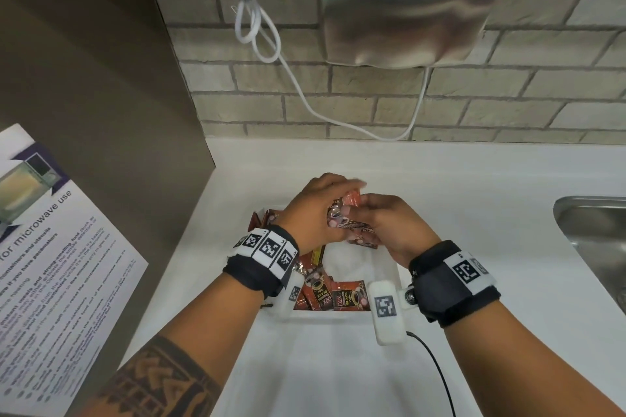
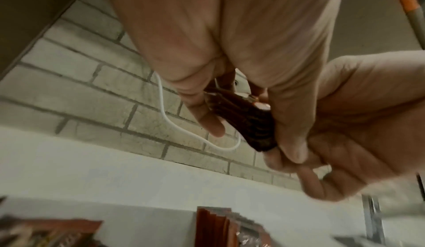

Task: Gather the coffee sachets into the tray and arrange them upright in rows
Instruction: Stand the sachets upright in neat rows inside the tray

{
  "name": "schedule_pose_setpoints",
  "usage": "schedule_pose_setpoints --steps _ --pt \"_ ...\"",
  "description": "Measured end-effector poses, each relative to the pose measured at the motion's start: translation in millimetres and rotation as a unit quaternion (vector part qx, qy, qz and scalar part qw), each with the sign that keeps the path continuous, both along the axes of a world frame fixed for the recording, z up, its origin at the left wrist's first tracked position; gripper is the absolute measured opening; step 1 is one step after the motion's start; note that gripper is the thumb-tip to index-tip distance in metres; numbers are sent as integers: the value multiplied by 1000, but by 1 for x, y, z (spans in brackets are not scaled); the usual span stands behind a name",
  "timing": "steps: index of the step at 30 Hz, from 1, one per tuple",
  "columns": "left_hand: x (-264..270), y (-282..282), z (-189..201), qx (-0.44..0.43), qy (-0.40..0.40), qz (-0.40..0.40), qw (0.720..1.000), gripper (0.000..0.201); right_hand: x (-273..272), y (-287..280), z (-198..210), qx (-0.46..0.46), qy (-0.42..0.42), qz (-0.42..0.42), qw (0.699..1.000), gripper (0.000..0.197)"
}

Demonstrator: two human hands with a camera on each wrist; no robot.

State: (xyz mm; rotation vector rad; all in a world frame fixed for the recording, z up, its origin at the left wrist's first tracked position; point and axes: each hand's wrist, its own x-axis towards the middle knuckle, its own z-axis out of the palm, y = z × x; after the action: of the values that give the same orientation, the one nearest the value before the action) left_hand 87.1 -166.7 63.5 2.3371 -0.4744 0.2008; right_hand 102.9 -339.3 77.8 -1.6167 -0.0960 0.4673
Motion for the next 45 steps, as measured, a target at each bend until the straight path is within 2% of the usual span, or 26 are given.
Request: schedule_pose_setpoints --steps 2,4,5,7,8,9,10,13,16,17,19,21,25,31,38,42,45 --pt "3 1 6 -96 59 39 993 111 2 -4 -1 10 9 -1 1000 23" --pt "5 2 9 -226 141 88 960 117 4 -7 -2 22 10 2 1000 27" --pt "5 1 11 -308 193 94 927 114 4 -7 -1 32 11 7 999 28" --pt "5 -2 11 -476 293 65 827 99 2 -5 0 62 10 28 998 28" --pt "5 -4 11 -532 322 42 782 88 1 -3 1 80 6 38 996 27" --pt "4 -6 10 -559 333 20 759 79 -1 -1 2 95 -1 47 994 26" --pt "4 -7 10 -568 330 1 754 70 -1 0 0 99 -13 49 994 25" --pt "6 -8 5 -551 313 -28 773 50 -2 -1 0 30 -71 38 996 25" --pt "4 -5 1 -529 305 -25 792 44 5 -7 2 -76 -124 -20 989 37" --pt "3 -4 0 -523 300 -22 797 42 7 -8 4 -93 -141 -43 985 35" --pt "1 -3 -2 -494 293 -16 819 39 12 -11 9 -78 -163 -52 982 23" --pt "0 -4 -2 -462 292 -13 837 35 15 -11 15 -65 -170 -21 983 14" --pt "1 -10 -3 -433 297 -19 851 33 19 -12 21 -81 -172 24 981 14" --pt "0 -8 -5 -399 287 -34 870 55 23 -17 24 -89 -176 29 980 9" --pt "6 -9 -7 -283 206 12 937 57 28 -21 27 -125 -183 49 974 6" --pt "9 -10 -12 -265 203 50 941 45 32 -26 26 -161 -204 35 965 6" --pt "9 -2 -22 -179 261 91 944 27 40 -35 19 -211 -220 12 952 10"
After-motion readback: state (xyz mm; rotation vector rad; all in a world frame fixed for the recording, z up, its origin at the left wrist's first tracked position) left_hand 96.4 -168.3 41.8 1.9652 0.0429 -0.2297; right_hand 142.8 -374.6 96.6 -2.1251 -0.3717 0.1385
